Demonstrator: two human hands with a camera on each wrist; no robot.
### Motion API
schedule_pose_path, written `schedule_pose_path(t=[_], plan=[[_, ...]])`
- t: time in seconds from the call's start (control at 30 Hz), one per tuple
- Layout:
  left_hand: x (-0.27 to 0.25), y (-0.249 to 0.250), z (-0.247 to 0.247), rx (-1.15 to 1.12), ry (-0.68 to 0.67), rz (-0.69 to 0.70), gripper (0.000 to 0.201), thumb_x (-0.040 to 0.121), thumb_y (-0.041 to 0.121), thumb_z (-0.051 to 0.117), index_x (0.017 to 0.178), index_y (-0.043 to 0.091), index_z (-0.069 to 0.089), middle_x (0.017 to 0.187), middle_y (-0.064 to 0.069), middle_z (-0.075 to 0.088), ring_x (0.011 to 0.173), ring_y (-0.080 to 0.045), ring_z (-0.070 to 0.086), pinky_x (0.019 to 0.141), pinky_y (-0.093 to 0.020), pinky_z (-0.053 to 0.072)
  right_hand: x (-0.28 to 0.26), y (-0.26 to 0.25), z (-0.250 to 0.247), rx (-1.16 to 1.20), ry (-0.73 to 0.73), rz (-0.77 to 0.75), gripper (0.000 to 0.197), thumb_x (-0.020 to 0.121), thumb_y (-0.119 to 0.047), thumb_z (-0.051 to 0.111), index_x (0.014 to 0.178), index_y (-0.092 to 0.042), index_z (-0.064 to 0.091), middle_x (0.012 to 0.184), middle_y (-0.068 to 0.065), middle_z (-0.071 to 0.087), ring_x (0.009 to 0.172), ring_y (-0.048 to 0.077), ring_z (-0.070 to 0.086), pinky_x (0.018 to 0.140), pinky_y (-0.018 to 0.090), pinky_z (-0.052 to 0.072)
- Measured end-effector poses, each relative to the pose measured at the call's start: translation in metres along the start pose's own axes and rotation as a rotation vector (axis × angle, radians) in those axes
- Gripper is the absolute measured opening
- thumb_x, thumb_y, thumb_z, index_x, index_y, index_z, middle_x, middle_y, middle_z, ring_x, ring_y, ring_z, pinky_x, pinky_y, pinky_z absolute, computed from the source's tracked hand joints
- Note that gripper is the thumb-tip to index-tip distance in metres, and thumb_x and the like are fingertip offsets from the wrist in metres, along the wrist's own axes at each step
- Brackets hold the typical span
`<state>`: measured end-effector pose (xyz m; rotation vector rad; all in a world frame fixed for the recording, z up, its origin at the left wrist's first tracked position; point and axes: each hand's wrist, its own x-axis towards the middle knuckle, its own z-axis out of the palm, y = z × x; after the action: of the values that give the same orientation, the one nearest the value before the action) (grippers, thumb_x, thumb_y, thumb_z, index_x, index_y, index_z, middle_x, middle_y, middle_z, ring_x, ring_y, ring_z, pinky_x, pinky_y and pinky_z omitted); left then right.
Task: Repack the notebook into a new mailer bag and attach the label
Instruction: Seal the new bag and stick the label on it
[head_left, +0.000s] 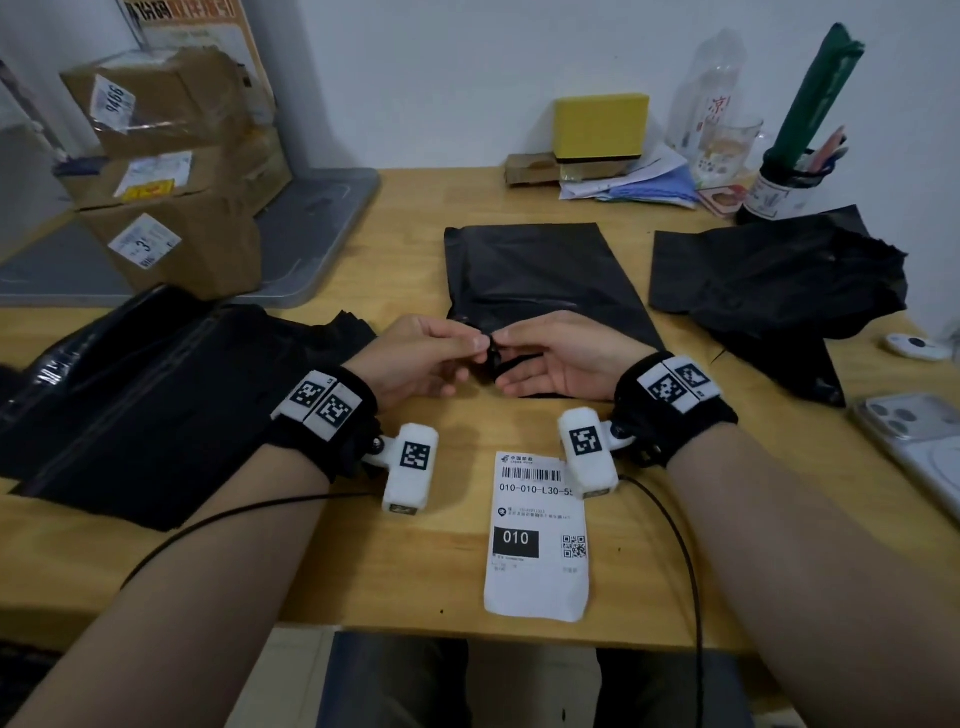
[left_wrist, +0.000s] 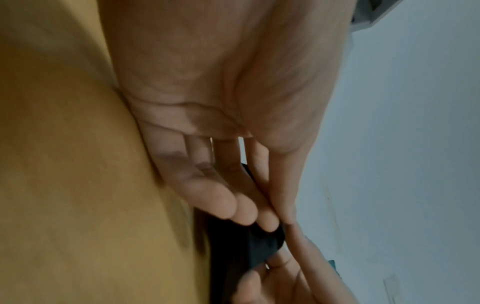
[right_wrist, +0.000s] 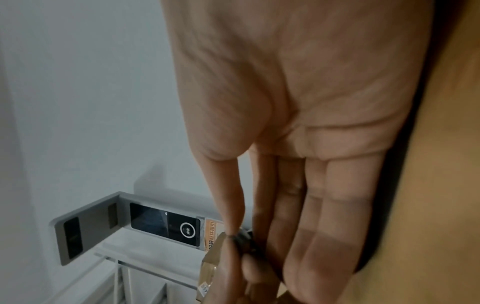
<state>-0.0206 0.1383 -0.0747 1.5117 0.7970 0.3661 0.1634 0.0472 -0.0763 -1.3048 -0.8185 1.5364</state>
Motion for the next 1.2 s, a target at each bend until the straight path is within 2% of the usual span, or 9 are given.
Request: schedule_pose_path(t=[0.1,0.23,0.3,0.5,0.67,0.8,0.97,1.1,1.2], plan=[[0.008,-0.001,0.006,0.006,0.018,0.010,0.009,0.092,0.016,0.068,0.097,0.013,0.075,0.081,0.002,0.072,0.060,-0.007,0.058,0.048,-0.018,0.045,0.000,0.002,-0.004,0.020,-0.023,-0.020,0.020,0.096,-0.017,0.066,0.108,-0.002,0.071,0.093,0.014,0.071,0.077,0.027,0.073,0.071,0.034,0.062],[0.015,-0.005,0.011,0.068,0.049,0.046,0.008,0.090,0.014,0.070,0.085,0.016,0.076,0.075,0.003,0.070,0.056,-0.006,0.053,0.044,-0.016,0.041,0.004,0.004,-0.006,0.012,-0.001,-0.043,0.021,0.094,-0.021,0.070,0.104,-0.003,0.074,0.097,0.018,0.068,0.076,0.024,0.072,0.068,0.030,0.061],[0.017,-0.007,0.010,0.081,0.059,0.067,0.009,0.089,0.014,0.072,0.082,0.016,0.077,0.073,0.003,0.069,0.055,-0.006,0.050,0.043,-0.017,0.040,0.007,0.005,-0.006,0.007,0.016,-0.055,0.021,0.093,-0.022,0.071,0.104,-0.004,0.074,0.093,0.016,0.068,0.072,0.022,0.071,0.065,0.028,0.060],[0.015,-0.008,0.012,0.124,0.039,0.085,0.006,0.089,0.014,0.072,0.089,0.009,0.076,0.069,0.004,0.066,0.053,-0.007,0.049,0.043,-0.018,0.039,0.011,0.008,-0.007,-0.007,0.089,-0.083,0.021,0.093,-0.019,0.071,0.106,-0.002,0.070,0.083,0.009,0.063,0.060,0.014,0.062,0.054,0.021,0.054],[0.008,-0.005,0.008,0.142,0.008,-0.009,0.007,0.091,0.015,0.069,0.085,0.013,0.071,0.073,0.000,0.066,0.051,-0.009,0.049,0.043,-0.018,0.039,0.010,0.009,-0.006,-0.026,0.110,-0.092,0.010,0.094,-0.015,0.069,0.092,-0.005,0.070,0.073,0.006,0.063,0.058,0.011,0.057,0.051,0.018,0.052],[-0.001,-0.003,0.001,0.169,-0.037,-0.105,0.013,0.093,0.025,0.067,0.090,0.014,0.070,0.083,-0.003,0.069,0.050,-0.009,0.049,0.041,-0.017,0.039,0.008,0.010,-0.004,-0.065,0.106,-0.093,0.012,0.093,-0.015,0.070,0.095,-0.003,0.072,0.072,0.005,0.065,0.058,0.009,0.057,0.053,0.017,0.052],[-0.002,-0.003,0.003,0.118,0.042,-0.091,0.035,0.094,0.046,0.061,0.097,0.013,0.072,0.079,-0.001,0.066,0.048,-0.009,0.044,0.040,-0.019,0.032,0.007,0.010,0.000,-0.112,0.109,-0.101,0.017,0.094,-0.015,0.069,0.101,0.001,0.071,0.071,0.005,0.065,0.057,0.008,0.057,0.051,0.016,0.051],[0.000,-0.005,0.005,0.153,0.080,-0.080,0.028,0.093,0.040,0.065,0.092,0.013,0.071,0.078,0.001,0.065,0.047,-0.008,0.043,0.039,-0.019,0.031,0.007,0.010,0.002,-0.147,0.125,-0.099,0.021,0.094,-0.014,0.068,0.107,0.003,0.071,0.072,0.005,0.065,0.057,0.007,0.058,0.050,0.016,0.051],[0.001,-0.006,0.005,0.187,0.100,-0.074,0.025,0.093,0.033,0.067,0.078,0.014,0.067,0.072,0.004,0.063,0.046,-0.006,0.043,0.038,-0.018,0.030,0.008,0.010,0.002,-0.148,0.136,-0.094,0.022,0.094,-0.015,0.069,0.108,0.002,0.071,0.072,0.005,0.065,0.055,0.007,0.058,0.050,0.016,0.050]])
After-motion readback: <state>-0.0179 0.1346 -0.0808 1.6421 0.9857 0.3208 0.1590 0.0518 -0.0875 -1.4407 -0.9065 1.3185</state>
